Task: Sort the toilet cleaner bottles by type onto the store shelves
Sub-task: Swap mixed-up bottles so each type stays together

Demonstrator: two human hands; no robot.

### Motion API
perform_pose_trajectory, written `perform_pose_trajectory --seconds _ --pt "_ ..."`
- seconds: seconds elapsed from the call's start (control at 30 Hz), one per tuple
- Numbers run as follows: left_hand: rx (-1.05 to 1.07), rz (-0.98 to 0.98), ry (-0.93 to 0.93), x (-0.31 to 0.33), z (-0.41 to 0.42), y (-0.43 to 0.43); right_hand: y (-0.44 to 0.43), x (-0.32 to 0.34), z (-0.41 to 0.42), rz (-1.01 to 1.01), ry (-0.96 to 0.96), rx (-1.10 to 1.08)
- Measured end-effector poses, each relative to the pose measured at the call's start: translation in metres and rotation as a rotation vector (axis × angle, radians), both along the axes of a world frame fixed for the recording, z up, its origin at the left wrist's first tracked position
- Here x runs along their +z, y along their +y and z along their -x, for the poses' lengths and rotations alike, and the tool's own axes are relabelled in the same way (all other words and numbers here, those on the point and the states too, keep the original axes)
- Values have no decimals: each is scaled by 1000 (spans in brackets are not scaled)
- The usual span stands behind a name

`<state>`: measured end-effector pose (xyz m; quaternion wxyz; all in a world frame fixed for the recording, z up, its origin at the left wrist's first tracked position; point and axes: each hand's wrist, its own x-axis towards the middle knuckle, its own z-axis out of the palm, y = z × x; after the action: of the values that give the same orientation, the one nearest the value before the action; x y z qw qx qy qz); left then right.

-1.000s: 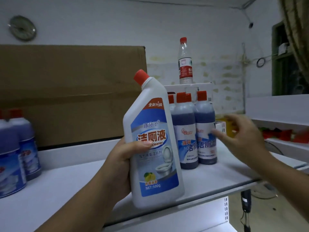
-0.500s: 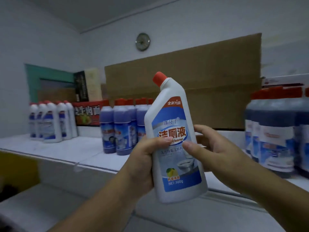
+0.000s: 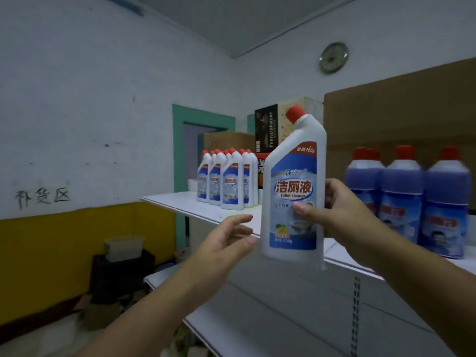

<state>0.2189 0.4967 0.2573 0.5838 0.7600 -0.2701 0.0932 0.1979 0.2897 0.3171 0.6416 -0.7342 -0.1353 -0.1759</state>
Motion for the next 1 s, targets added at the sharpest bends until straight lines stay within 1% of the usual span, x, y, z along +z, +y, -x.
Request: perform_pose_trajectory --seconds 0.07,0.13,0.2,0.27,0.43,0.6,0.73,0.83,1.0 --pt "82 -222 -105 -8 -21 38 25 6 -28 23 -15 -10" --pt "140 -394 -165 -13 -42 67 47 6 -53 52 -18 -13" --pt "154 -512 -189 -17 -65 89 69 4 -80 55 -16 -20" --pt "139 -578 -206 -19 -93 104 87 2 -108 48 -11 -25" --pt "142 -669 -269 -20 -168 118 121 3 -181 76 -75 -58" --pt "138 -723 -323 -6 -239 130 150 14 -251 61 -124 -99" --pt "80 -722 -322 -2 -292 155 167 27 -298 79 -157 -171" --pt "24 -758 -340 0 -335 179 178 31 -328 89 -166 -225" --pt "-90 -783 -449 -8 -411 223 214 25 -386 124 -112 -330"
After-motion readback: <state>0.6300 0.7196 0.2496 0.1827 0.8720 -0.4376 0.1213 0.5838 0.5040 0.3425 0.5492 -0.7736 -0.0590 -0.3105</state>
